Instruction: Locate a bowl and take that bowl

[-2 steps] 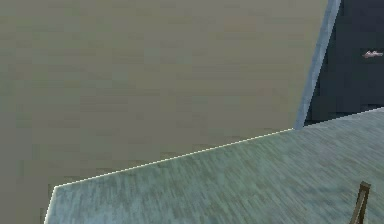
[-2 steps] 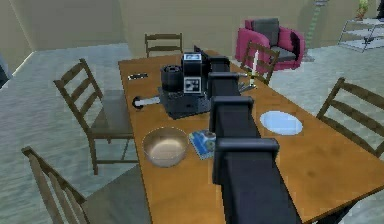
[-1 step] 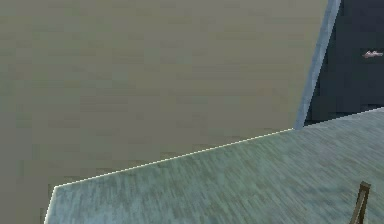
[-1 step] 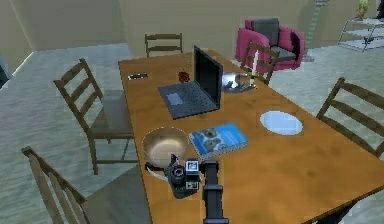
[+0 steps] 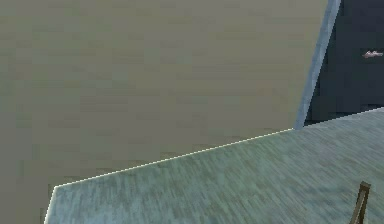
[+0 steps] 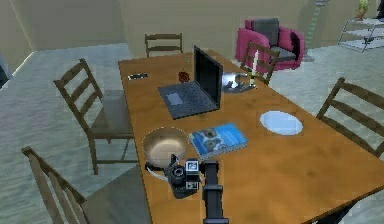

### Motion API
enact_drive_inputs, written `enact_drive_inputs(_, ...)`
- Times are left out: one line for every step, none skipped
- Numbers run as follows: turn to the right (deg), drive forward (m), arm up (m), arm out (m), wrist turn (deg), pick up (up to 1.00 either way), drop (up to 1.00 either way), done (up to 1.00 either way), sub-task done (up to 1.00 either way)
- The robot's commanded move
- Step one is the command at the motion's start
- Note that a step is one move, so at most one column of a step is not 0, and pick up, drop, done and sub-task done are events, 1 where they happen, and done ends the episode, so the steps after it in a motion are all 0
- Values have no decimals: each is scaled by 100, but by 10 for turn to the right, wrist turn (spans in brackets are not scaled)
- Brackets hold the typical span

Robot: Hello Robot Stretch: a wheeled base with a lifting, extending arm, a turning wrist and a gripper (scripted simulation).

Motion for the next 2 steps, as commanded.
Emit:
enact_drive_inputs(0, 0, 10, 0, 0, 0, 0, 0, 0)
enact_drive_inputs(0, 0, 0, 0, 0, 0, 0, 100, 0)
